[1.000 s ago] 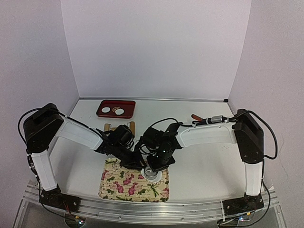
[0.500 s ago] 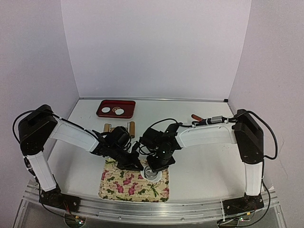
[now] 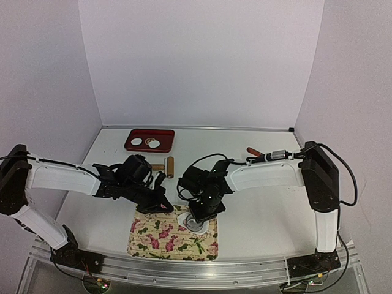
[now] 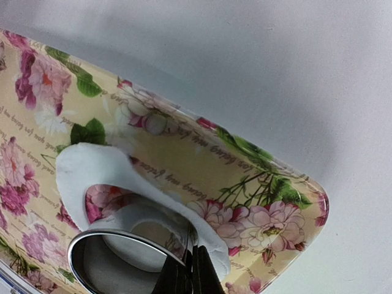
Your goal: Roll out the dumpling wrappers from the dough
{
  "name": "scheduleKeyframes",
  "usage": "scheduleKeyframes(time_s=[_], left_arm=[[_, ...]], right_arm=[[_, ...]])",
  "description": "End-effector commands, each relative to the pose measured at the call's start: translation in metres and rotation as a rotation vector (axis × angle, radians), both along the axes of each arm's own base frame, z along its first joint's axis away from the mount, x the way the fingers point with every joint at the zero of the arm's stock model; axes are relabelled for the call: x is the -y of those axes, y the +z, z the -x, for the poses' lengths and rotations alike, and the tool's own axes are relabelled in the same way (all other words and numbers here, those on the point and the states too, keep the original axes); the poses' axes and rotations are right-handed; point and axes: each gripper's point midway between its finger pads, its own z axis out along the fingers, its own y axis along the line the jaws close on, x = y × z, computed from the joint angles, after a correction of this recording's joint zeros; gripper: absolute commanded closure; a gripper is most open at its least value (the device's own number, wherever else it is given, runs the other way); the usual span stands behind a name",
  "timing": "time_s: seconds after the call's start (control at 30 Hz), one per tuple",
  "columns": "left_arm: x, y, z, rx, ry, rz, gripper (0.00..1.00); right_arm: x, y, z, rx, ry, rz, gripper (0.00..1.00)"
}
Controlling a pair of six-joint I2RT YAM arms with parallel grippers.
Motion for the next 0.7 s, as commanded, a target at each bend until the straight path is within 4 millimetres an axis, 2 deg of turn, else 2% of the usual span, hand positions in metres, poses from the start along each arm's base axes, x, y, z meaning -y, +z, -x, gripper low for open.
scheduleKeyframes(time_s=[0.0,0.13,0.3,0.5,0.67], left_arm=[[-0.011,0.02,0.0,0.013,0.037,0.025,1.0],[-0.007,0.023,0.006,0.007,-0.007,0.061,0.99],[0.001,0.016,0.004,-0.005,-0.031,0.067,0.8],[0.003,0.015,-0.001,0.018,-0.032,0.067,0.64],[0.0,0.003,0.001,0.012,-0.047,0.029,0.59]], right_arm=[[0.046,-0.047,0.018,-0.076,-0.031,0.22,1.0],[0.044,-0.044,0.017,-0.071,-0.039,0.21,1.0],[0.037,-0.037,0.015,-0.071,-0.046,0.181,1.0],[0.017,-0.01,0.007,-0.041,-0.049,0.096,0.84],[0.003,0.021,-0.001,0.0,-0.057,0.016,0.69]])
